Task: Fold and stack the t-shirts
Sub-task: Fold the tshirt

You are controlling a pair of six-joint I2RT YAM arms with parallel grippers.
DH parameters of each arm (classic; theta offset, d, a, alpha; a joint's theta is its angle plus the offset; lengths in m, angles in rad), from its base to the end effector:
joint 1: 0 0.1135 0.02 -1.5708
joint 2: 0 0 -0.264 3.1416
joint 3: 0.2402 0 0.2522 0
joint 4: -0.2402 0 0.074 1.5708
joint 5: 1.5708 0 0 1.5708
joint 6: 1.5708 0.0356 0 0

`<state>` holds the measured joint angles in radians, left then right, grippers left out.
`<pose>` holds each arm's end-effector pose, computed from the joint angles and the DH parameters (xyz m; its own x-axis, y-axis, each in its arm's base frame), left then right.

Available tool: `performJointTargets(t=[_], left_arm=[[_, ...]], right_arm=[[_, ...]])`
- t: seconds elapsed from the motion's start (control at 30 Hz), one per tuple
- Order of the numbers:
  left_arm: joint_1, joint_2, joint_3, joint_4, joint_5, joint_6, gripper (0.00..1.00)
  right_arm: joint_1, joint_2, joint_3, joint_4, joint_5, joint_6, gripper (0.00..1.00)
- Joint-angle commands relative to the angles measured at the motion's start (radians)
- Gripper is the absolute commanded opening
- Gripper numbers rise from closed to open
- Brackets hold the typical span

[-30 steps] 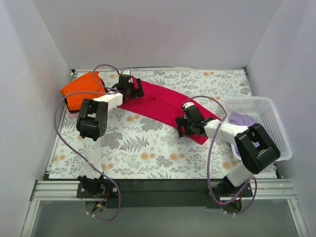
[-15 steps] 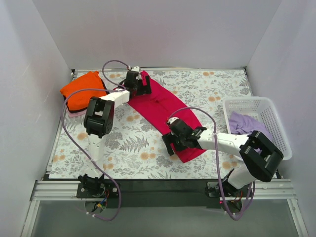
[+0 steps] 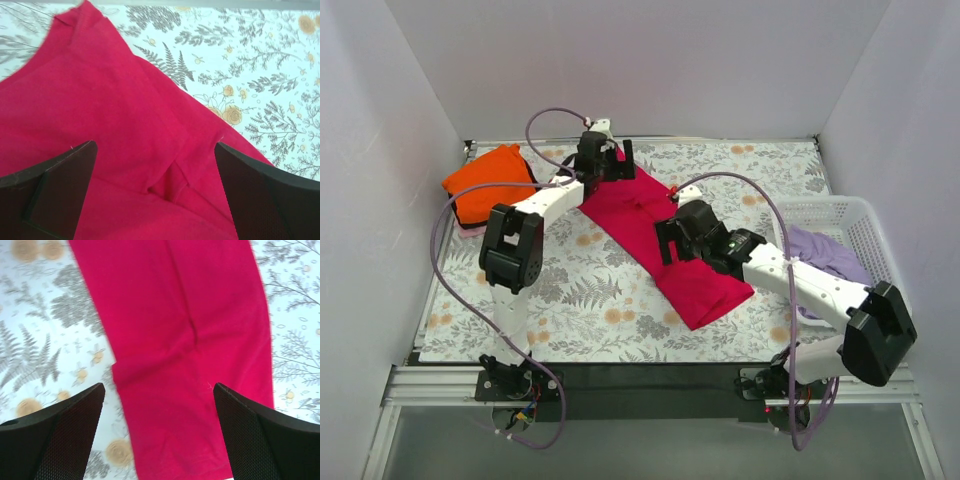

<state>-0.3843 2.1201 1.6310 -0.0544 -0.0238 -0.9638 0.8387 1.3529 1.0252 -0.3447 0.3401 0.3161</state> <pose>0.4602 -0.1852 0.2199 -0.5658 -0.6569 -0.4983 -0.1907 0.6922 -0.6960 0.2082 0.2139 0.2822 -0.5595 -0.1841 -0.8082 -0.3712 0.9274 0.0457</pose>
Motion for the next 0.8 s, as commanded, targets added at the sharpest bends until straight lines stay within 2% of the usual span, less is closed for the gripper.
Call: performJointTargets(t=[0.0,0.17,0.37,0.77], left_arm=[[0.016,-0.114,-0.084,-0.018,-0.067,-0.013,0.98],[0.050,-0.123,-0.158,-0.030,-0.050,-0.062,0.98],[0.053,-0.134,-0.247,-0.012,-0.018,-0.096,0.98],[0.088,-0.022,-0.218,0.005,0.059,-0.133,0.98]], right_arm=[[-0.065,0.066,0.030,0.032,0.034,-0.057,0.81],[-0.151,0.130,0.003,0.087,0.008,-0.081,0.81],[-0.174,0.178,-0.071,0.125,-0.019,-0.069,0.80],[-0.167,0.224,-0.247,0.176,-0.139,-0.009,0.76]])
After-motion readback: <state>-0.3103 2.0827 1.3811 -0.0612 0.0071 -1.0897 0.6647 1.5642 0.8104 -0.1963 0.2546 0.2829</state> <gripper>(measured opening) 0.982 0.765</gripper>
